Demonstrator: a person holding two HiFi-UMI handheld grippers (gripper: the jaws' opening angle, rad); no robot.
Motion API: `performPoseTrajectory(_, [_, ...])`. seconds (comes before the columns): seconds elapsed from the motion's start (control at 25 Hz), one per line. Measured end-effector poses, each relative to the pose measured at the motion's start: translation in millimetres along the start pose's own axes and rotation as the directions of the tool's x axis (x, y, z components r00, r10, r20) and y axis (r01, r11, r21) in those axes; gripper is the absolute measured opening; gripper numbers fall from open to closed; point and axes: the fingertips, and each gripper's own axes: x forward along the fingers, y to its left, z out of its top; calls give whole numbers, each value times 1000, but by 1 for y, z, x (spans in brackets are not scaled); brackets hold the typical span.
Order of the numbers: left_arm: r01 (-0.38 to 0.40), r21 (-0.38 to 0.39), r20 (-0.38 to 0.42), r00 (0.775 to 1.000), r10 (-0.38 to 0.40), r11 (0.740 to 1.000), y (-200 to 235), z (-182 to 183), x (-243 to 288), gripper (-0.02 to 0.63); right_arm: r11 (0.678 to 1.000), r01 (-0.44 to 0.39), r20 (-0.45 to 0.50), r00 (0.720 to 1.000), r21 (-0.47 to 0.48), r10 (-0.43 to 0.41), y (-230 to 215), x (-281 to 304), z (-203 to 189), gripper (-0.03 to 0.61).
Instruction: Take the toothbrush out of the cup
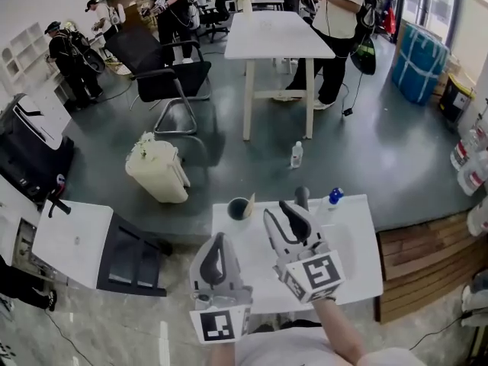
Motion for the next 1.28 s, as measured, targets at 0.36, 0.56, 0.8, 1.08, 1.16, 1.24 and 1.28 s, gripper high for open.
performPoseTrajectory(0.36, [-62, 15, -29, 998, 62, 998, 16, -4, -14, 15, 989, 22, -156, 988, 145, 1, -1, 51, -70, 179])
performPoseTrajectory(0.56, [-85, 21, -51, 995, 85, 996, 23, -10, -22, 15, 964, 128, -221, 972, 232, -76, -16, 69, -103, 189])
performPoseTrajectory(0.8, [-130, 11, -76, 989, 131, 991, 35, -17, -28, 15, 943, 158, -309, 949, 294, -63, -13, 78, -138, 189])
performPoseTrajectory(1.08, [-168, 30, -94, 981, 170, 985, 44, -23, -36, 15, 906, 246, -390, 916, 344, -100, -8, 83, -170, 186])
performPoseTrajectory(1.16, [-178, 30, -96, 979, 180, 984, 48, -22, -39, 15, 903, 259, -401, 910, 344, -108, -6, 86, -175, 171])
performPoseTrajectory(1.24, [-190, 36, -98, 976, 193, 981, 51, -21, -43, 15, 907, 266, -422, 900, 328, -111, -2, 90, -180, 163])
performPoseTrajectory(1.28, [-196, 39, -101, 975, 199, 980, 53, -21, -45, 15, 909, 271, -433, 894, 316, -115, -1, 92, -183, 158])
